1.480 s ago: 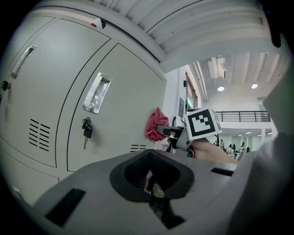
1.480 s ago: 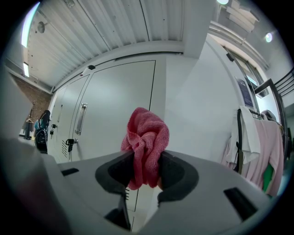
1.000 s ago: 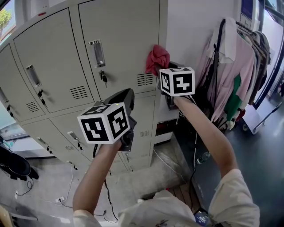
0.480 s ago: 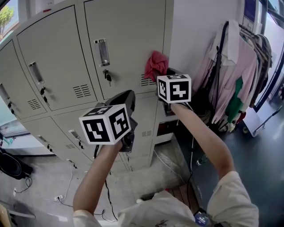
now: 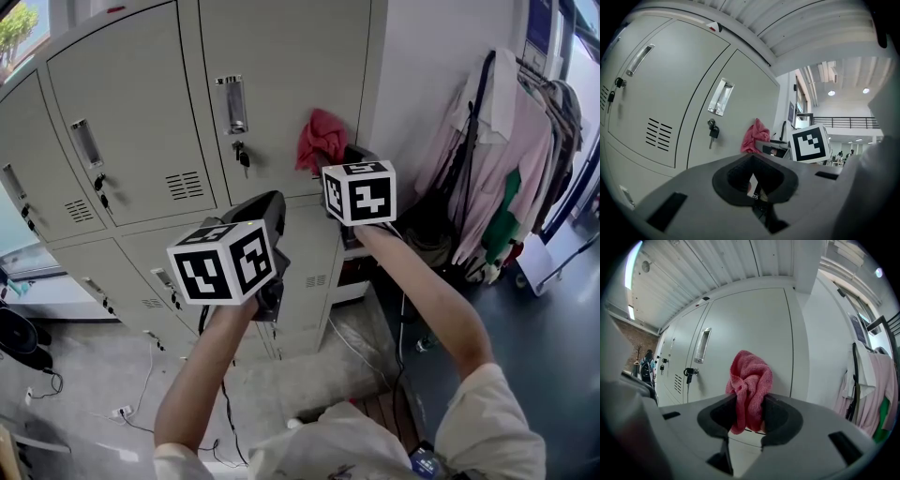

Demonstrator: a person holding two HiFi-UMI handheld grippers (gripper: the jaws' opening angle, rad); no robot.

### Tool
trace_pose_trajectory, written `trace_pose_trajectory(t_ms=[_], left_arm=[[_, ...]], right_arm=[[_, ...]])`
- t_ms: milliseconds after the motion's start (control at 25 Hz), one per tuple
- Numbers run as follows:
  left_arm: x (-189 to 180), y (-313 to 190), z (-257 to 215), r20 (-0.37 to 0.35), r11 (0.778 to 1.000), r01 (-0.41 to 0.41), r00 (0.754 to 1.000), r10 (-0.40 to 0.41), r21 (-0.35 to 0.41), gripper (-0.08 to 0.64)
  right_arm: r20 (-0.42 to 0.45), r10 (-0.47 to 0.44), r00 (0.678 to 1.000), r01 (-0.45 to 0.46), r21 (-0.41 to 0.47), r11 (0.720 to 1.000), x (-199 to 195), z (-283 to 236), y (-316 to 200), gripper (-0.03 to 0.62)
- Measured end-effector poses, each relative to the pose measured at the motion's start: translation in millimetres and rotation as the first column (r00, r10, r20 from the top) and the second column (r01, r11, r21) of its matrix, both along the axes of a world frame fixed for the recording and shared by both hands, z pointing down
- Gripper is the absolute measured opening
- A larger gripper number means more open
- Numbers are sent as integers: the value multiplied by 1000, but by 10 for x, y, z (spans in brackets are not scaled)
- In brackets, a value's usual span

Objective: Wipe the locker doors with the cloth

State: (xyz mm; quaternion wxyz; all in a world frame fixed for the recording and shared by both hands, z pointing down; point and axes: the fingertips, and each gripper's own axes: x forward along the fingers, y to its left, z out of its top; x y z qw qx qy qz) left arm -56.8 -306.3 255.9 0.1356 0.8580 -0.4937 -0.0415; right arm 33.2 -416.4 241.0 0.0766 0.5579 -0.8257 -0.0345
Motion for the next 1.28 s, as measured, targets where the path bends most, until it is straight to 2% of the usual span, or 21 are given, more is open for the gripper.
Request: trace_pose_trajectory(t_ms=[1040, 1280], left_arm=[[-546, 50, 38, -2, 996, 92, 996, -92, -7, 3], [-606, 69, 23, -5, 994, 105, 994, -105, -1, 3]], right_arm=[[-23, -172, 985, 172, -5, 985, -1031, 34, 167, 146], [-53, -183, 982, 183, 1, 983, -1192, 137, 191, 146]])
